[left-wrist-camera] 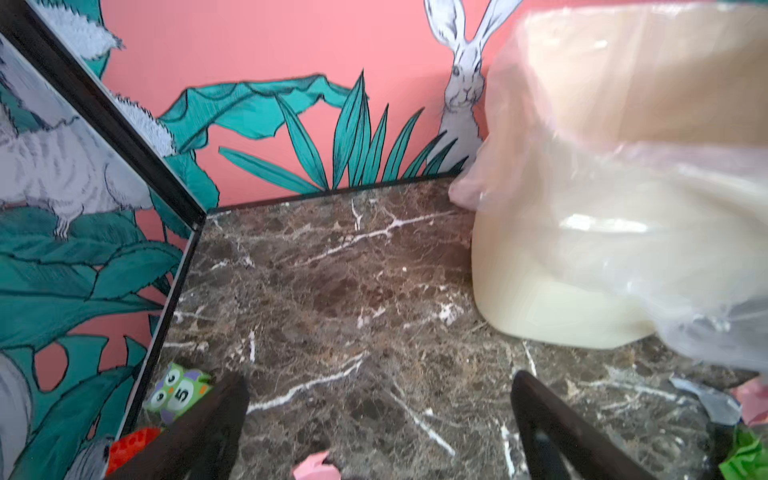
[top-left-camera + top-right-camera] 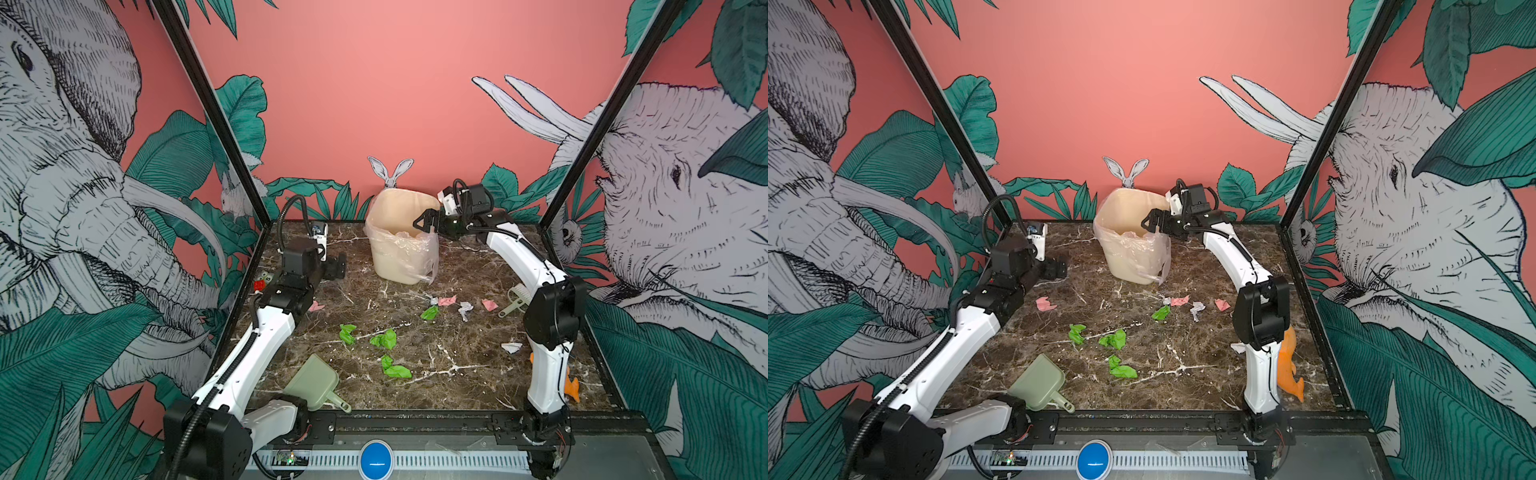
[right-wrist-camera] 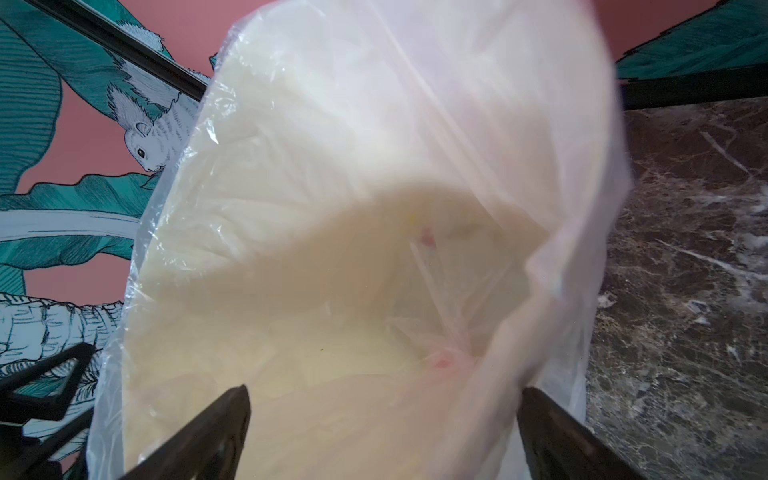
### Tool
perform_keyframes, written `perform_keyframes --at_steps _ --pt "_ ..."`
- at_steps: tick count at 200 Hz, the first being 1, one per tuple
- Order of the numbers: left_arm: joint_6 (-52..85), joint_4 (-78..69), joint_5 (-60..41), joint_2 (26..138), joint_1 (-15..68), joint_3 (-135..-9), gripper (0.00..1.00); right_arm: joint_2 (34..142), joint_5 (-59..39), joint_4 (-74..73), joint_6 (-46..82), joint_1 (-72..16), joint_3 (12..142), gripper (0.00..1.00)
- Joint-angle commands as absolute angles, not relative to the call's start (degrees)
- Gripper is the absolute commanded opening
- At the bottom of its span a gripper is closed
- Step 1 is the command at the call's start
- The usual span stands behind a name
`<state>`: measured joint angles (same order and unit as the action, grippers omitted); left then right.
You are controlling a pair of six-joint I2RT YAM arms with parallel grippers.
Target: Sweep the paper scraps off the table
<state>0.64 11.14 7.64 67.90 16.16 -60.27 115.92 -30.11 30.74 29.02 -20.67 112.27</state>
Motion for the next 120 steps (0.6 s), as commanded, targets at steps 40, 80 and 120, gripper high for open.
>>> perform_keyframes --at_steps 40,80,120 --pt "5.16 22.68 1.81 82.85 18.51 -84.48 0.93 105.96 -20.18 39.3 21.74 -20.22 113.67 0.99" --pt "5.07 34.2 1.57 94.47 21.39 -101.69 0.89 100.14 -17.95 42.21 20.92 -19.12 111.7 0.99" --pt "6.62 48.42 2.63 106.29 23.4 -120.6 0.78 95.97 -16.79 42.63 21.26 -18.55 107.94 0.99"
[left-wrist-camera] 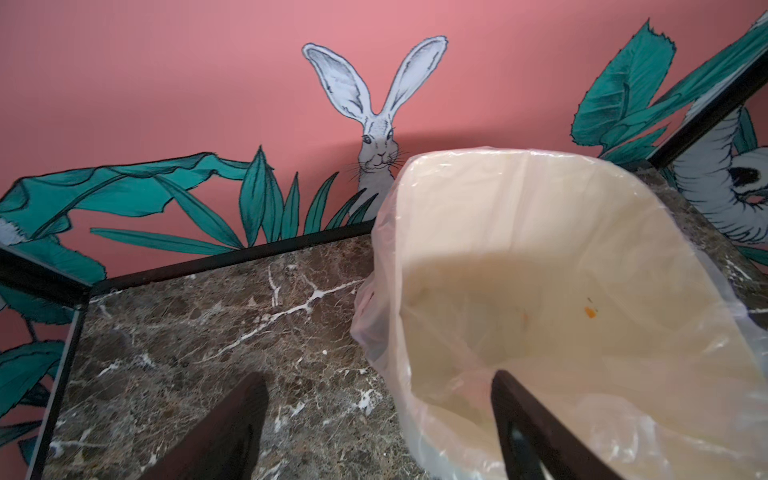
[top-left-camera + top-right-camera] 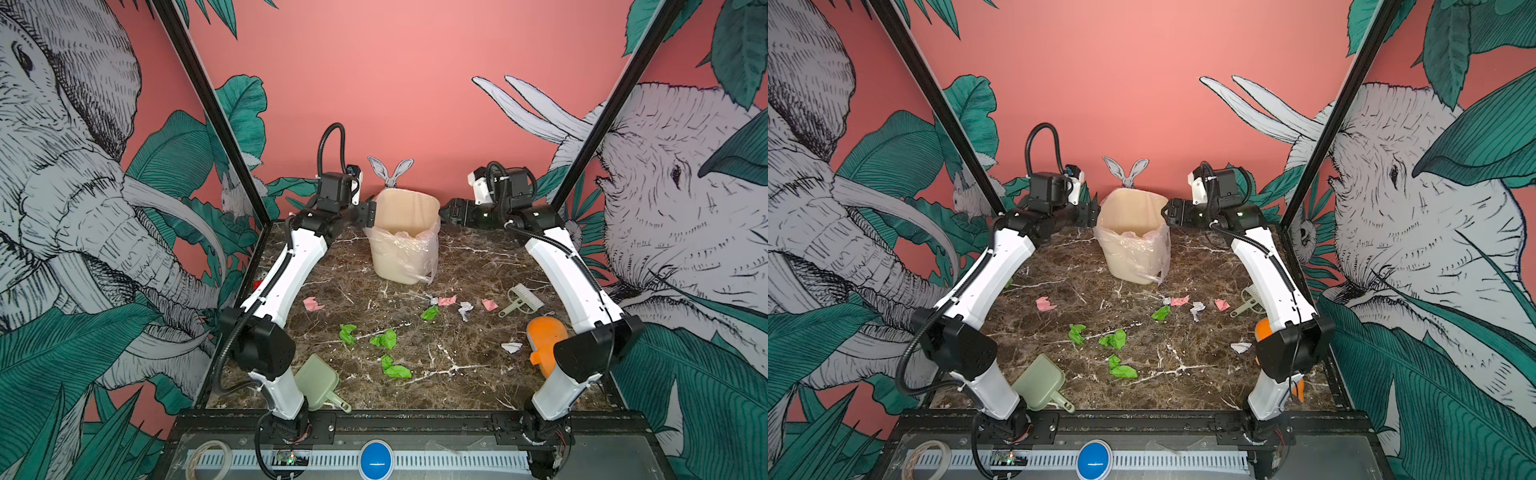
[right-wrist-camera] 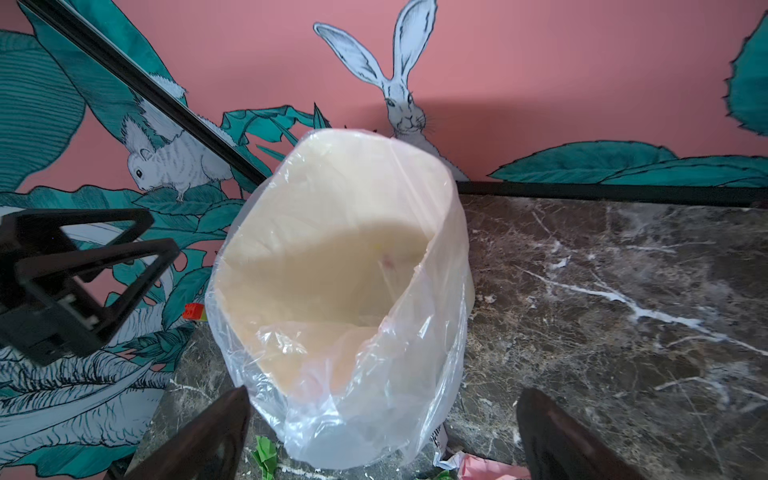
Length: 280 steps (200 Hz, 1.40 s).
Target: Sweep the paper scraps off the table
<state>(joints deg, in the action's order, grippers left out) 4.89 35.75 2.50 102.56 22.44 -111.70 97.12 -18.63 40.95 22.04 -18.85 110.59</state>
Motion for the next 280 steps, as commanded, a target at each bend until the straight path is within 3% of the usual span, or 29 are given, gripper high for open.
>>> perform_keyframes --at_steps 1,38,139,214,280 --pt "6.69 48.69 2.63 106.58 23.39 -120.81 0.78 95.93 -16.79 42.63 21.26 -18.55 107.85 0.99" --pt "10.14 54.27 3.09 111.43 23.73 -130.0 0.59 93.28 -16.61 42.19 21.7 -18.37 103.8 0.99" --pt "9.79 56.98 5.68 120.09 24.27 -137.54 0.49 89.15 -13.71 43.89 20.94 -18.22 101.71 0.99" --pt "9.86 57.18 6.39 122.69 24.3 -138.25 0.38 75.12 -21.26 36.21 25.75 -8.38 79.33 0.99" --pt "10.46 57.48 7.37 122.96 24.28 -137.54 0.27 70.98 -21.6 36.9 25.58 -6.11 72.67 0.99"
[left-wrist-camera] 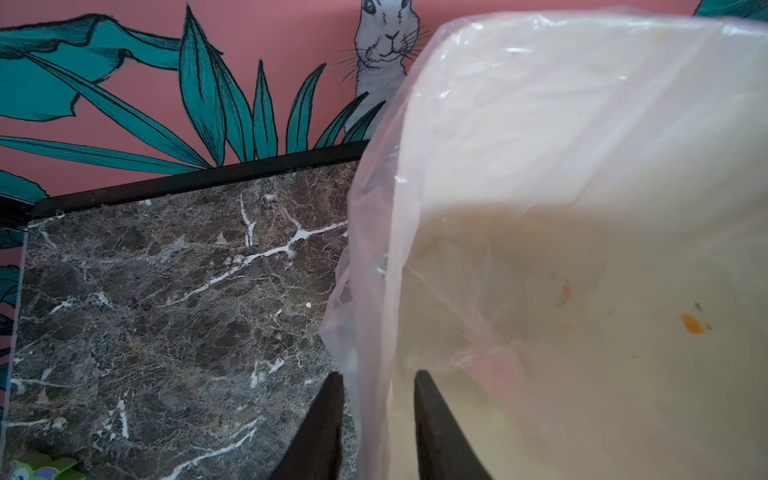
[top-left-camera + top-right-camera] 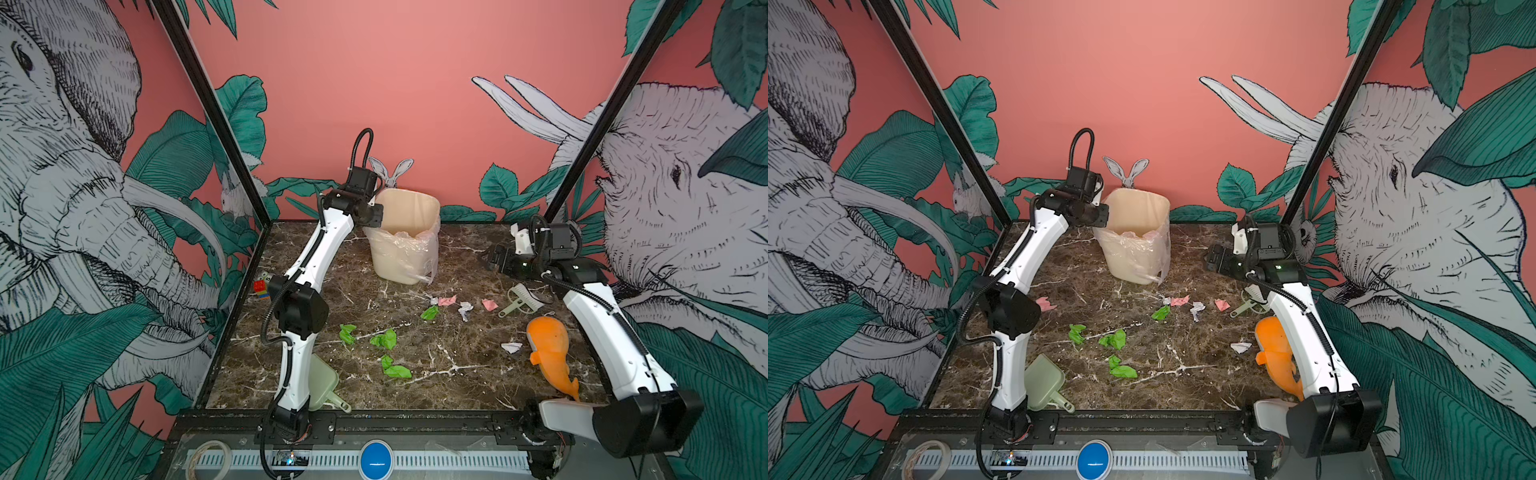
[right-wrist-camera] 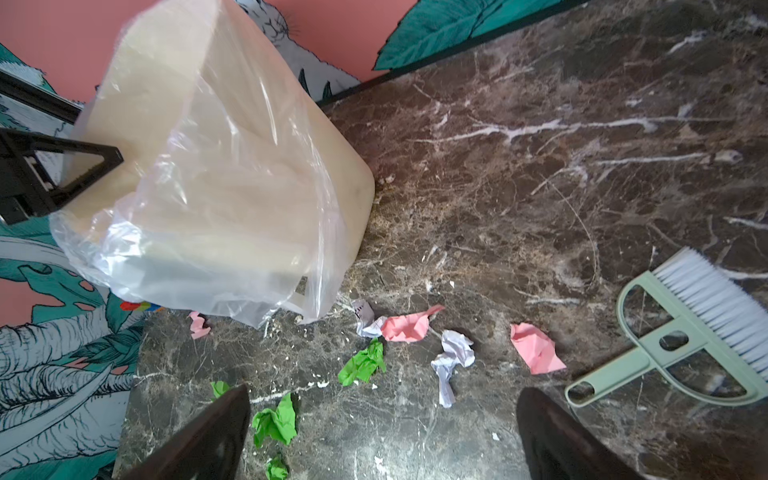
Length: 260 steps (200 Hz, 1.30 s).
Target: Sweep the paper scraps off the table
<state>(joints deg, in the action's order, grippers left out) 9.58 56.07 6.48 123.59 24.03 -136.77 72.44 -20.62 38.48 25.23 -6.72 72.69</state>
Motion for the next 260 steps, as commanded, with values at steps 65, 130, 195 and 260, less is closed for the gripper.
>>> perform_keyframes --at_steps 65,130,195,260 --pt "10.55 56.67 8.81 121.58 24.28 -135.81 0.2 71.17 -21.36 37.0 25.31 -5.89 73.14 0.99" --pt "10.81 55.97 9.5 120.64 24.26 -134.51 0.12 70.52 -20.92 37.35 25.22 -5.76 72.72 0.99" --pt "11.33 55.32 11.68 118.29 24.26 -131.77 0.0 70.51 -20.83 37.53 25.03 -5.8 72.92 0.99" --pt "13.03 56.85 18.11 112.94 23.86 -126.74 0.0 70.14 -21.07 37.7 25.2 -5.79 72.62 0.99"
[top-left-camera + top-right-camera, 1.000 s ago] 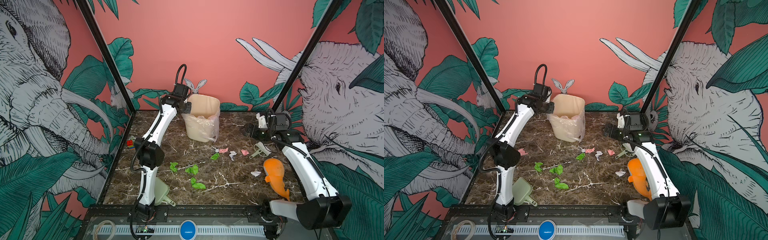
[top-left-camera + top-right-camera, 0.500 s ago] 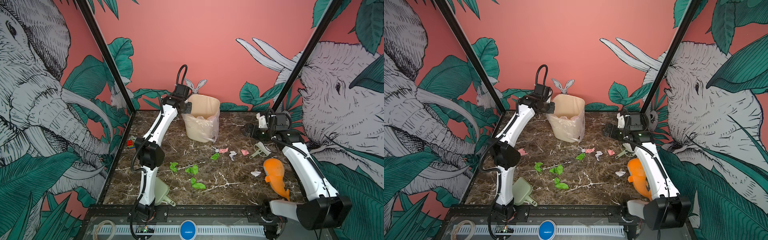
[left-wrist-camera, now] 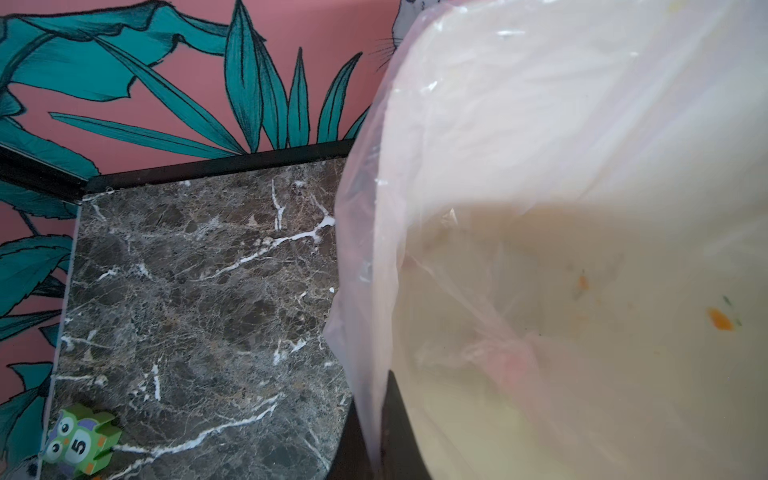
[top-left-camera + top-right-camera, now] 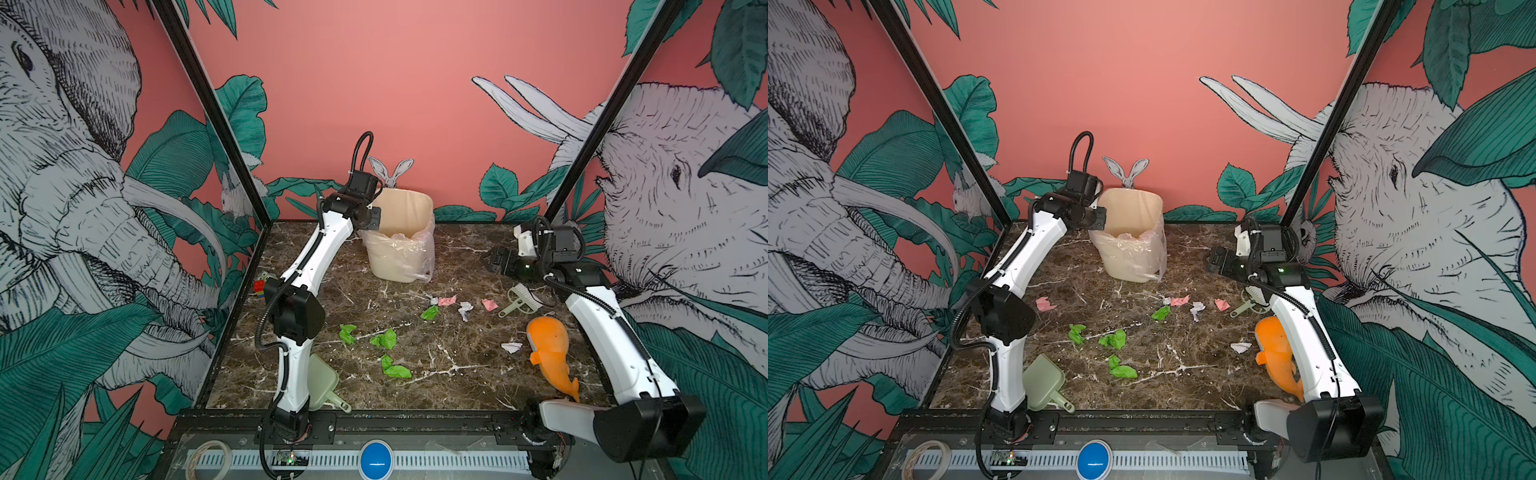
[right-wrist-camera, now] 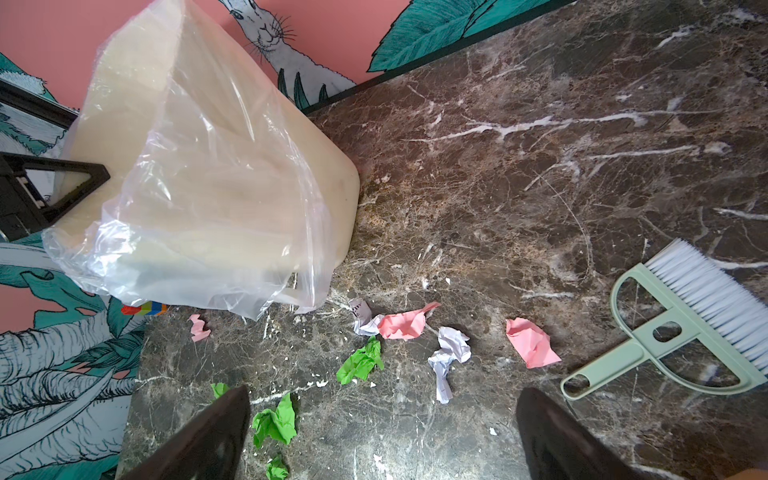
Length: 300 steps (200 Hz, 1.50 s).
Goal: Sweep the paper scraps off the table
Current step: 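Drag the cream bin toward the robot with the left gripper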
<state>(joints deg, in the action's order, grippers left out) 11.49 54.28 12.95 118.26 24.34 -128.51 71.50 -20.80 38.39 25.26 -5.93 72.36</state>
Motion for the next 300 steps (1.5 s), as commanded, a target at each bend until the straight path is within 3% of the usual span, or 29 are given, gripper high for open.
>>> perform_keyframes --at_steps 1,118,276,300 --pt "13.11 56.99 18.24 112.9 23.8 -126.69 0.0 70.18 -21.08 37.7 25.21 -5.75 72.61 0.99" --pt "22.4 48.15 25.68 90.08 13.04 -95.37 0.0 72.13 -23.44 35.21 26.54 -5.74 72.8 0.99" --pt "28.72 43.87 25.97 91.18 12.4 -93.0 0.0 72.27 -23.55 35.02 26.99 -5.87 72.6 0.99" --pt "28.44 43.62 26.02 90.51 12.45 -92.46 0.13 72.32 -23.55 34.98 26.98 -5.85 72.55 0.99"
